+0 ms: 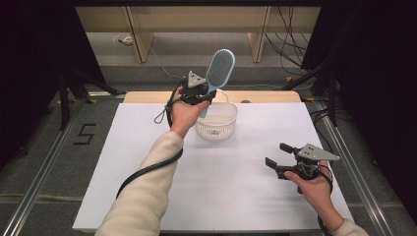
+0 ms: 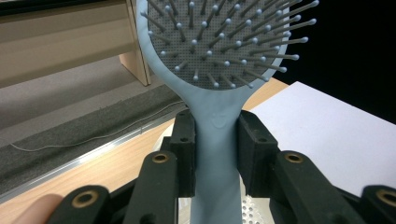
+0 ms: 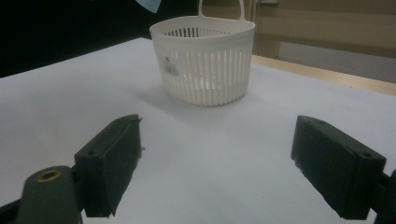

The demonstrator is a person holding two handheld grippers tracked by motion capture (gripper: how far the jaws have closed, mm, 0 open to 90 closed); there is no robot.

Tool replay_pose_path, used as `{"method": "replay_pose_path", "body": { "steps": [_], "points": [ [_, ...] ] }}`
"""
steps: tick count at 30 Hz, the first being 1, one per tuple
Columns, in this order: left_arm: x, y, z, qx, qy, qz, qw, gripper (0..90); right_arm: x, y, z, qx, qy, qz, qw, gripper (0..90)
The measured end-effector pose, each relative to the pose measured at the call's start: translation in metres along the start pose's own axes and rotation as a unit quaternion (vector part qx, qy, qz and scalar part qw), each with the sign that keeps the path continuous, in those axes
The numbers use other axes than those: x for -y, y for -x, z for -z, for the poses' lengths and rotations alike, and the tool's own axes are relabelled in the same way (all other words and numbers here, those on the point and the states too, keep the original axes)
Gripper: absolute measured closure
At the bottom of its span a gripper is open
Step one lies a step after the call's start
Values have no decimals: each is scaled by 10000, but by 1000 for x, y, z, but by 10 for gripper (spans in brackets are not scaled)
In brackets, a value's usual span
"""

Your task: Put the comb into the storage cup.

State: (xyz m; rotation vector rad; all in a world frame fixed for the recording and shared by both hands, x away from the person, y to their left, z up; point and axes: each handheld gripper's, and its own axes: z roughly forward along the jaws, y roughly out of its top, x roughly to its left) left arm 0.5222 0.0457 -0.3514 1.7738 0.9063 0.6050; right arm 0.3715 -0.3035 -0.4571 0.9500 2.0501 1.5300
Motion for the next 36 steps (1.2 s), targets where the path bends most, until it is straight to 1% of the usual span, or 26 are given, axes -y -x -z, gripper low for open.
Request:
{"method": "replay_pose_path", "body": {
  "steps": [7, 14, 28, 36],
  "points": [
    [2, -1, -2, -8, 1, 19, 10000, 699, 0, 0, 0, -4, -1, -4, 10000, 171],
    [0, 0, -3, 9, 39, 15, 10000, 699, 0, 0, 0, -3, -2, -3, 10000, 171],
    [1, -1, -7, 16, 41, -32, 10000, 699, 0, 0, 0, -7, 3, -4, 10000, 171],
    [2, 0, -10, 72, 25, -68, 9999, 699, 0, 0, 0, -9, 9, -7, 10000, 171]
  ]
}}
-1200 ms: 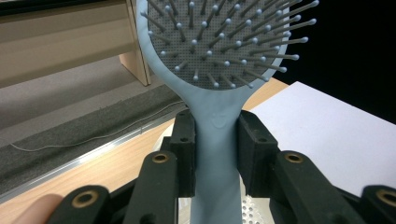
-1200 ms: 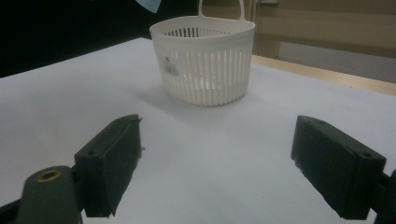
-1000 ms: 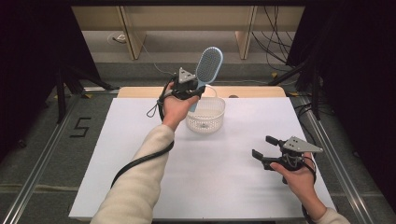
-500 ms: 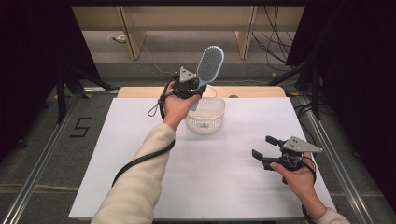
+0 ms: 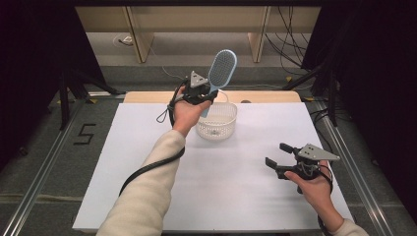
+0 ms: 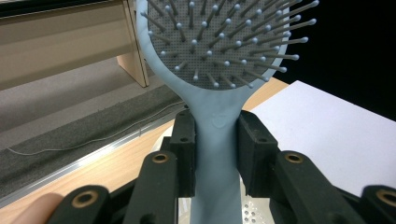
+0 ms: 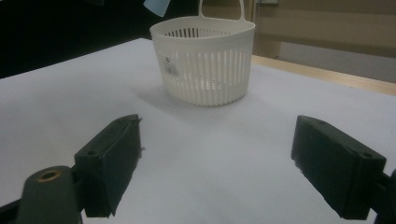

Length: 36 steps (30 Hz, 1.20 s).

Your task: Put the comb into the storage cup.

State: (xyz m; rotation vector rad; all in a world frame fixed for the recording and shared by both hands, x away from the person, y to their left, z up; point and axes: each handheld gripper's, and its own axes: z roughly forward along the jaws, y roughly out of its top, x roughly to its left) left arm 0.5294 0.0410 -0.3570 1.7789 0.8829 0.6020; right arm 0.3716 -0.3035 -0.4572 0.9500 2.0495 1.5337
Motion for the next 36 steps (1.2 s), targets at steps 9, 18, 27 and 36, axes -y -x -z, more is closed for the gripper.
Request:
{"method": "replay_pose_path", "body": {
  "steps": [9, 18, 27, 36],
  "points": [
    [0, 1, -2, 4, 2, -19, 10000, 700, 0, 0, 0, 3, -3, 1, 10000, 171],
    [2, -1, -5, 23, 0, 10, 10000, 700, 0, 1, 0, -2, 1, 8, 10000, 171],
    [4, -1, -8, 45, -27, 12, 10000, 699, 0, 1, 0, -5, -6, 2, 10000, 171],
    [6, -1, -11, 71, -27, 4, 10000, 700, 0, 1, 0, -1, 0, 4, 10000, 170]
  ]
}}
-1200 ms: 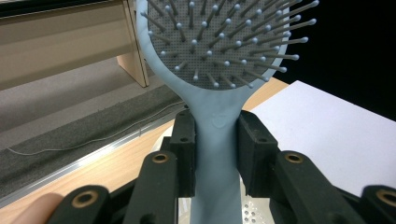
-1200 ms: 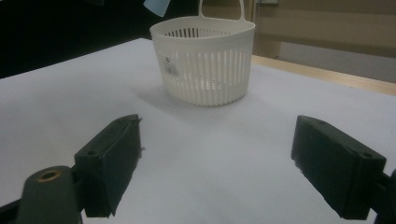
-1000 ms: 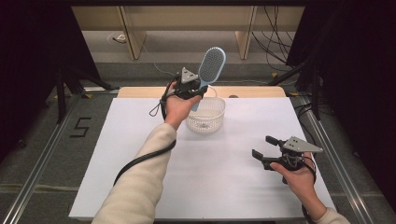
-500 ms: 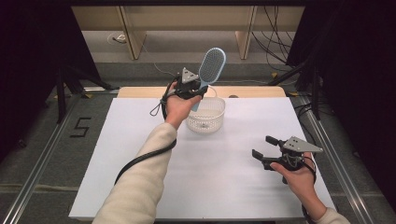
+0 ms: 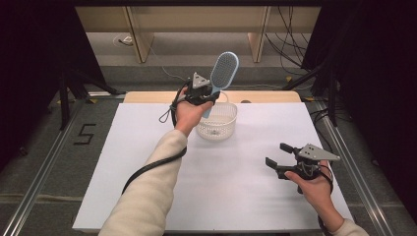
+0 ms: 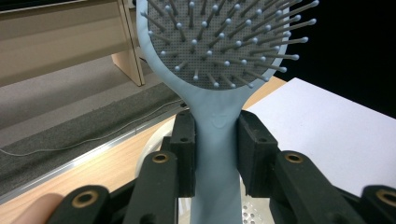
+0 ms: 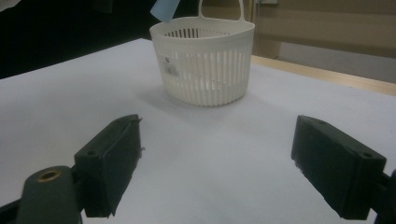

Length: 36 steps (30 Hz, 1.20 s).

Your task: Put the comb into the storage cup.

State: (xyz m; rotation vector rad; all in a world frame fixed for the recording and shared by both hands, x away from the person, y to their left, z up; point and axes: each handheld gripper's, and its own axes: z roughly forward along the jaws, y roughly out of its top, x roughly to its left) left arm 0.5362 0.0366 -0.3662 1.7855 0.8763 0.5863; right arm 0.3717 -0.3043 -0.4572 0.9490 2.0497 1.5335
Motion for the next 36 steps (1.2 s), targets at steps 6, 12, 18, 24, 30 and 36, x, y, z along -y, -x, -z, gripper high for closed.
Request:
{"method": "replay_pose_path", "body": {
  "steps": [6, 12, 18, 24, 30, 36],
  "points": [
    [0, 0, -1, 19, 39, -28, 10000, 700, 0, 0, 0, 2, -9, 0, 10000, 170],
    [1, 0, -2, 39, 34, -32, 10000, 700, 0, 0, 0, 3, 8, 12, 10000, 170],
    [3, 0, -3, 60, 23, -62, 10000, 700, 0, 0, 0, 1, -10, 17, 10000, 170],
    [3, 1, -3, 63, 26, -74, 9999, 700, 0, 0, 0, 1, -6, 16, 10000, 170],
    [4, 2, -4, 73, 22, -85, 9999, 700, 0, 0, 0, 2, -9, 10, 10000, 170],
    [5, 3, -5, 91, 20, -90, 9999, 700, 0, 0, 0, 2, -11, 15, 10000, 170]
  ]
}}
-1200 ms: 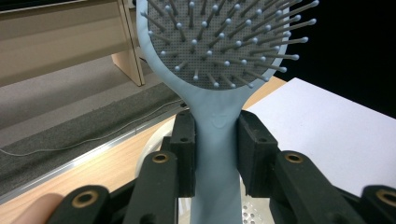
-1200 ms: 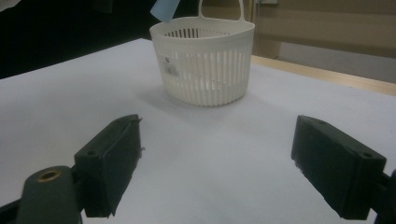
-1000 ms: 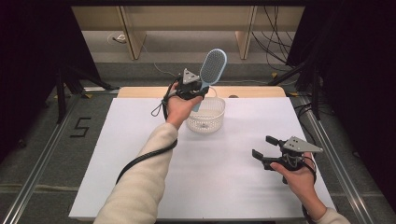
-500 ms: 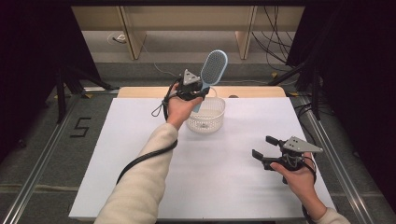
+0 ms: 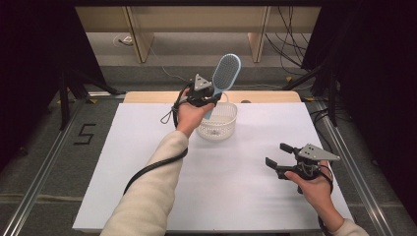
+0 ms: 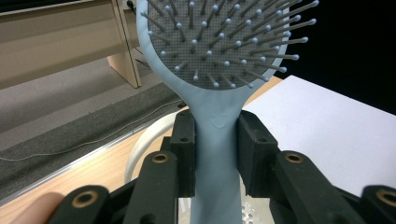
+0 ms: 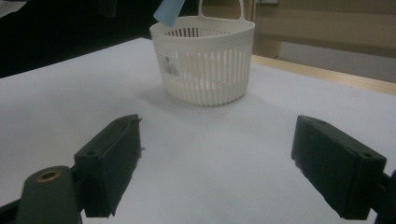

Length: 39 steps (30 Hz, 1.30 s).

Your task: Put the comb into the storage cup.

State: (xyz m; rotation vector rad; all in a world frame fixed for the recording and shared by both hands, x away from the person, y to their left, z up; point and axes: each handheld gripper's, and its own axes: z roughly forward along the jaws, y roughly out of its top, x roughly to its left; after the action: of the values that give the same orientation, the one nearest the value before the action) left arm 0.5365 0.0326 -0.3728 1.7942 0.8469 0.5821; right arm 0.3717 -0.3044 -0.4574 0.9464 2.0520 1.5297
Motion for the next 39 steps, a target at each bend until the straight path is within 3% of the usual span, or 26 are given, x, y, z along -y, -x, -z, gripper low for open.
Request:
{"method": "replay_pose_path", "body": {
  "steps": [39],
  "points": [
    [8, 2, -3, 68, -44, -98, 9999, 699, 0, 0, 0, -5, -1, 48, 10000, 160]
  ]
}}
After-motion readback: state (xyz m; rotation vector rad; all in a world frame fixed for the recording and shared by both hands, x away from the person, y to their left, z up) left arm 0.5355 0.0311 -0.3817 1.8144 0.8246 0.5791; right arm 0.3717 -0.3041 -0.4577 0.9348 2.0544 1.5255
